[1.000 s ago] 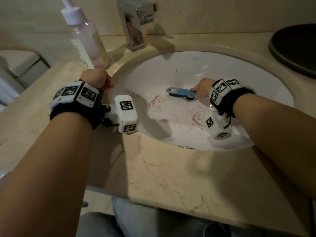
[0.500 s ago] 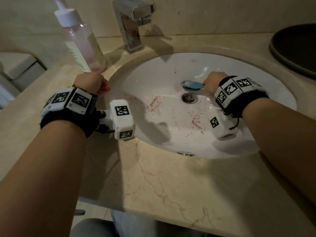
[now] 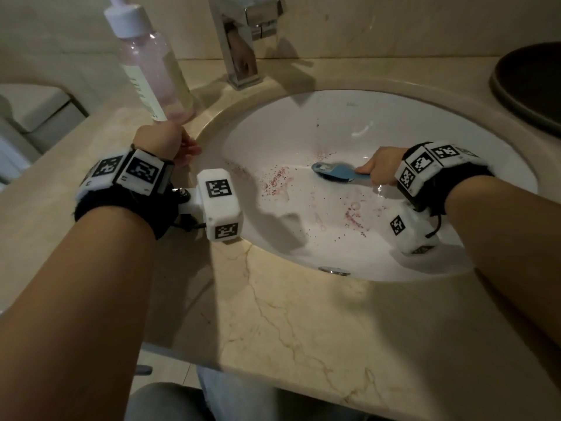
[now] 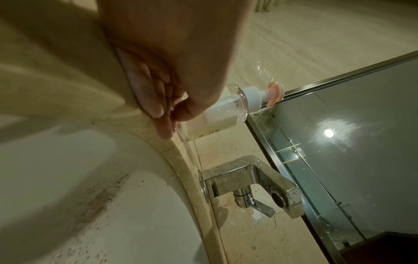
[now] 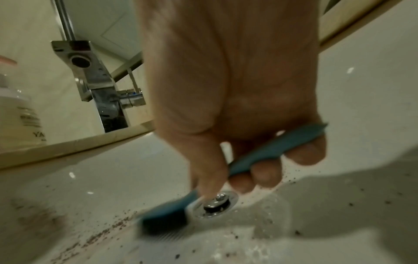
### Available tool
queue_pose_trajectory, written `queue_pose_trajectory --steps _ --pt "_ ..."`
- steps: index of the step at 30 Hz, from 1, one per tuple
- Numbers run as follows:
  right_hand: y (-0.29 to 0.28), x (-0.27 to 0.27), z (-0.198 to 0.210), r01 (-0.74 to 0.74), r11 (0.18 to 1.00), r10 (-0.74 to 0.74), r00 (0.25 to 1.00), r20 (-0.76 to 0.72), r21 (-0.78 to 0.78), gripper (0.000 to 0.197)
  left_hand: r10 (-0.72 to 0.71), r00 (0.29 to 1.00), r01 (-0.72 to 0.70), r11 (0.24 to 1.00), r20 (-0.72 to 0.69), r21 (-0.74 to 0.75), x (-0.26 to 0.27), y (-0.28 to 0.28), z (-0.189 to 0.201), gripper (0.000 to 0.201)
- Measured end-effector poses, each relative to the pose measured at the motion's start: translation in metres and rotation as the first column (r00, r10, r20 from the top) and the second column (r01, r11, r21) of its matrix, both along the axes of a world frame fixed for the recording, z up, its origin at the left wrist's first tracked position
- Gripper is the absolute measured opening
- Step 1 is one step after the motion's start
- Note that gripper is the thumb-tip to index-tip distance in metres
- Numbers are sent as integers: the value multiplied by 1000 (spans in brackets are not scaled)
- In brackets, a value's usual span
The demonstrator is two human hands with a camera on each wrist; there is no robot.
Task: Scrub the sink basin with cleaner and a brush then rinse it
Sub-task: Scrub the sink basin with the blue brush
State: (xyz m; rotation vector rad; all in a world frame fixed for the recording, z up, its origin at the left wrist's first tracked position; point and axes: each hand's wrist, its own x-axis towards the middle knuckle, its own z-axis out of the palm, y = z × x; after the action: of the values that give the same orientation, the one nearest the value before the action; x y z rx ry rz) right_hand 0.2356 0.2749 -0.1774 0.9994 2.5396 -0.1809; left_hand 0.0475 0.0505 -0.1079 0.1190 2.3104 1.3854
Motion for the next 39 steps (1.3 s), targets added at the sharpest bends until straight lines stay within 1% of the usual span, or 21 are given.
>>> queue_pose_trajectory --steps 3,5,6,7,10,12,13,16,19,22,24,26,28,29,30,31,32,33,35,36,39 --pt "-16 2 9 -108 976 119 992 44 -190 47 3 1000 -2 1000 -26 27 -3 -1 -2 33" --pt "-21 -7 13 -115 948 119 993 -6 -297 46 6 999 -6 1000 -45 18 -5 -1 -4 32" --pt "-20 -10 11 -117 942 109 993 -42 -314 45 4 999 -4 1000 -47 5 -4 -1 -4 32" --pt "-18 -13 10 -113 947 94 993 -77 -301 44 2 998 -3 1000 -55 -9 -5 -1 -4 32" --pt "-8 -13 7 -51 981 18 985 -173 -188 41 -4 999 3 1000 -53 -18 -7 -2 -4 32" --pt "2 -12 2 4 996 -19 986 -169 -87 40 8 998 -9 1000 -62 -9 -8 -2 -6 31" --pt "7 -12 -3 14 999 -20 990 -142 -47 40 23 998 -23 1000 -60 -1 -8 -2 -6 31" --pt "11 -14 -13 -16 999 18 997 -81 28 38 37 998 -36 999 -48 14 -9 -2 -8 31" --pt "7 -27 -13 -32 999 34 998 -61 36 41 36 998 -35 999 -52 12 -11 -1 -9 30" --pt "0 -42 -11 -139 989 142 987 -80 42 43 45 998 -43 999 -45 32 -13 -2 -10 29" --pt "-2 -44 -6 -175 984 179 972 -155 37 48 55 998 -53 997 -39 47 -14 -2 -11 28" --pt "4 -39 4 -157 987 162 947 -278 40 45 61 998 -59 996 -35 60 -14 -2 -11 28" --pt "17 -30 15 -75 996 88 927 -364 48 42 50 998 -48 997 -27 65 -13 -2 -10 29" --pt "23 -25 17 -33 998 53 925 -375 60 42 38 999 -37 997 -22 67 -12 -1 -10 31" --pt "28 -20 18 1 994 40 927 -373 109 42 27 999 -26 997 -19 67 -11 0 -10 31" --pt "31 -19 16 25 981 45 936 -349 195 40 17 1000 -16 998 -14 64 -9 1 -9 32" --pt "33 -20 12 40 963 45 951 -306 267 37 8 1000 -8 998 -6 61 -8 2 -9 33" --pt "34 -22 8 49 953 28 968 -248 300 35 2 1000 -3 998 1 61 -8 2 -8 33" --pt "34 -30 4 62 956 -20 989 -146 288 34 2 1000 -2 998 5 68 -8 2 -8 33" --pt "35 -34 3 56 957 -22 992 -121 283 34 8 1000 -8 997 4 72 -9 2 -9 32" --pt "35 -43 2 -14 943 46 995 -87 331 35 27 1000 -27 996 2 80 -10 2 -9 32"
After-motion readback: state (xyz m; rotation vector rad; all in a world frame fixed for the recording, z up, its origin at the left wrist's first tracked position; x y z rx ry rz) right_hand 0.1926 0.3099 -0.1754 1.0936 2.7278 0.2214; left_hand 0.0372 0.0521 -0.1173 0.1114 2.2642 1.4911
